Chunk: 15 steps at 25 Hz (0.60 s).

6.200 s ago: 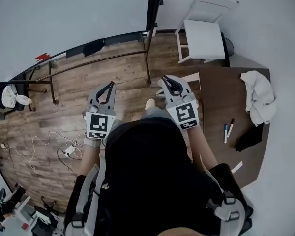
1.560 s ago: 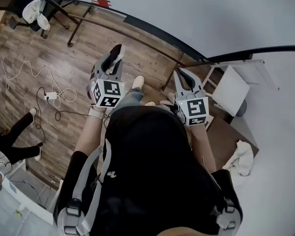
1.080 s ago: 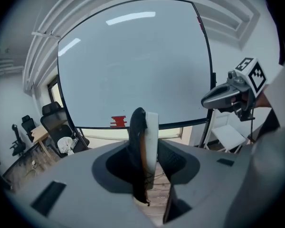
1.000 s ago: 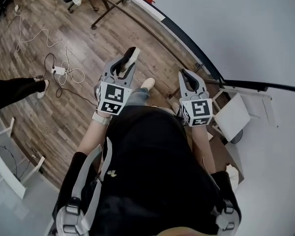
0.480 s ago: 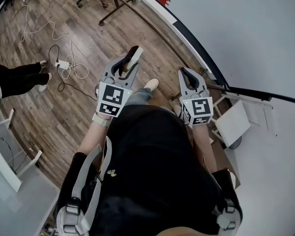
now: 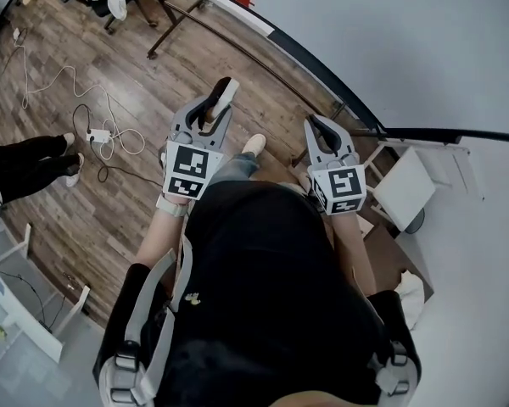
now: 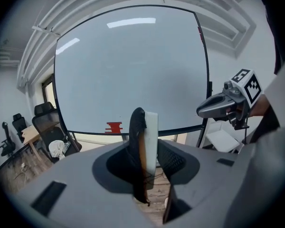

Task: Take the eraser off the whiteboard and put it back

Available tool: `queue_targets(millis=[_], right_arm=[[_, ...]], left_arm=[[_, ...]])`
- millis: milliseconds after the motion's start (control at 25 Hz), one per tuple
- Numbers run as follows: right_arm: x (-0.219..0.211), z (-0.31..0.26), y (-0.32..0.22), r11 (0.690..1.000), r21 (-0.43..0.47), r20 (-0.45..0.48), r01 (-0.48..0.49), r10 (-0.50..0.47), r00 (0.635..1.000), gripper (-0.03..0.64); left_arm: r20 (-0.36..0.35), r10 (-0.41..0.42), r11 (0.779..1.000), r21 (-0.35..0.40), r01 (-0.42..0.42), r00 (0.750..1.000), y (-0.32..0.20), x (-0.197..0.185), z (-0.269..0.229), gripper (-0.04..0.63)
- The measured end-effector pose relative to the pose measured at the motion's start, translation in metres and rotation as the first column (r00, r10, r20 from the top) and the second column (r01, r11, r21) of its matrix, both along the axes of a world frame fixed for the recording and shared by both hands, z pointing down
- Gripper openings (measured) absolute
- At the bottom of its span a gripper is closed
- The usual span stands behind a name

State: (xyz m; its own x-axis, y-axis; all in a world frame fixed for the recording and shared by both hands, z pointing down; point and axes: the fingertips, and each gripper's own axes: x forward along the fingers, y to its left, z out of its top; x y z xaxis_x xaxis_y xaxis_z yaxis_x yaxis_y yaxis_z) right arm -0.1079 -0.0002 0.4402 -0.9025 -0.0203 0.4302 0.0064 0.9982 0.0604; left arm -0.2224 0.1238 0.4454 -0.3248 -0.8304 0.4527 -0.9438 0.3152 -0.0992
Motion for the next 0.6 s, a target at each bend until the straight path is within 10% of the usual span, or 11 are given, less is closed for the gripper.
queue_targets(millis=[600], right_arm=[[0.090,0.005,-0.075,0.953,0.003,-0.012,-0.302,0.302,0.953,0.035]], left_arm=[[0.038,0.270,0.959,-0.098,-0.266,0.962,-0.101,0.041,0.025,0.155]])
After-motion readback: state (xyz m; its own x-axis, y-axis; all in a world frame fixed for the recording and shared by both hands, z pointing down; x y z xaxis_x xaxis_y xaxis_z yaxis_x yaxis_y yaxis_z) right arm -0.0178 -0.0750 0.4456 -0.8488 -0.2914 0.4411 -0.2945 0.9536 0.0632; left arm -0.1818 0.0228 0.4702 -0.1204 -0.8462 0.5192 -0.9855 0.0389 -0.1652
